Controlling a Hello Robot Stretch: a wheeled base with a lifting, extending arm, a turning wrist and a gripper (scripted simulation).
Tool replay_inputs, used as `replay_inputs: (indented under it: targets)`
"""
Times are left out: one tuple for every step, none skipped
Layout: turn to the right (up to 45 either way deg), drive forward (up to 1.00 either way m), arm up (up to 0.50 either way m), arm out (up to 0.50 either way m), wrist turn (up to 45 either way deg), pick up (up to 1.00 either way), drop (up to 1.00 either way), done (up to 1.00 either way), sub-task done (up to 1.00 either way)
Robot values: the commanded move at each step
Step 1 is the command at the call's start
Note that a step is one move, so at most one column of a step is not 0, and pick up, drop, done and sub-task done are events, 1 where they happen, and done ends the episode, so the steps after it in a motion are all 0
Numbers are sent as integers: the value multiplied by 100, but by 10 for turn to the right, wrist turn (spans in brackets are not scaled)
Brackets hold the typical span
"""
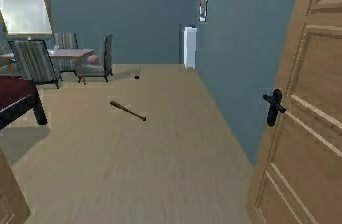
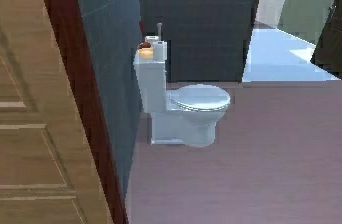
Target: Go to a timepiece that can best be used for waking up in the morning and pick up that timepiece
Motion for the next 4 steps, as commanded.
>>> replay_inputs:
  targets:
    - [0,100,0,0,0,0,0,0,0]
    - [0,100,0,0,0,0,0,0,0]
    - [30,0,0,0,0,0,0,0,0]
    - [0,95,0,0,0,0,0,0,0]
